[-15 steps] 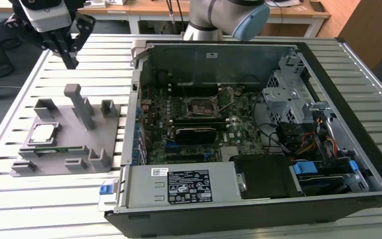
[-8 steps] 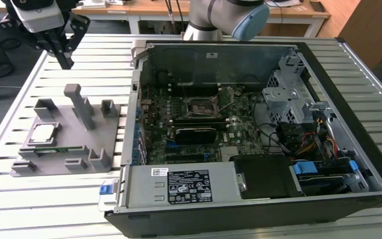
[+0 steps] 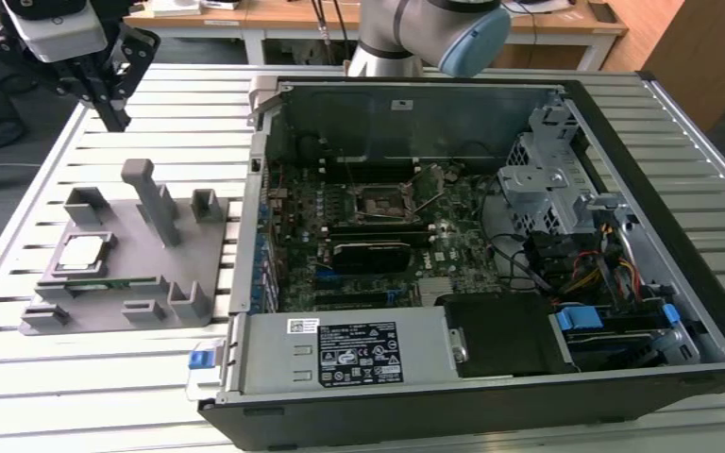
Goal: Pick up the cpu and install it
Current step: 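Reach for the cpu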
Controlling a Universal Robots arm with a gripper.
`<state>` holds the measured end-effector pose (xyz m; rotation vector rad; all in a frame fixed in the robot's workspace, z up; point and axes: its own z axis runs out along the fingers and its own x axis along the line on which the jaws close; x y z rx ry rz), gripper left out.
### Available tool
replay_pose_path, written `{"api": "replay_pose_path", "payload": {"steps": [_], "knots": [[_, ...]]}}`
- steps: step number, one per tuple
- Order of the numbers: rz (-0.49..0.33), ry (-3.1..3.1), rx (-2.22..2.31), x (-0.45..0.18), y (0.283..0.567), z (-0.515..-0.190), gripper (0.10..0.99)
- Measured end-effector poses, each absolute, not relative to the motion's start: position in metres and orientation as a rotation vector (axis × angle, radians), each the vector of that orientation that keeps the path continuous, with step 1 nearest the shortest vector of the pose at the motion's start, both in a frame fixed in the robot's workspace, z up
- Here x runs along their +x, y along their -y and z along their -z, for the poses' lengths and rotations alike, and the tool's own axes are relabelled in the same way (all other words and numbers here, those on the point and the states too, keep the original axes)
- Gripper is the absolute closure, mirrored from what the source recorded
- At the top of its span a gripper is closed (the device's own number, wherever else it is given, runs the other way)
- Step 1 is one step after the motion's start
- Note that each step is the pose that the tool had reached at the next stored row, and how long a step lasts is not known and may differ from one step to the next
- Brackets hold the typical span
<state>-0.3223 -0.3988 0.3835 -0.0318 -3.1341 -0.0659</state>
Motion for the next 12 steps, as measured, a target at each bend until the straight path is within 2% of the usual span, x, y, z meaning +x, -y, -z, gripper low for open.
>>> {"api": "replay_pose_path", "payload": {"steps": [12], "knots": [[0.066, 3.134, -0.032, -0.3311, 0.3988, -0.3827, 0.980]]}}
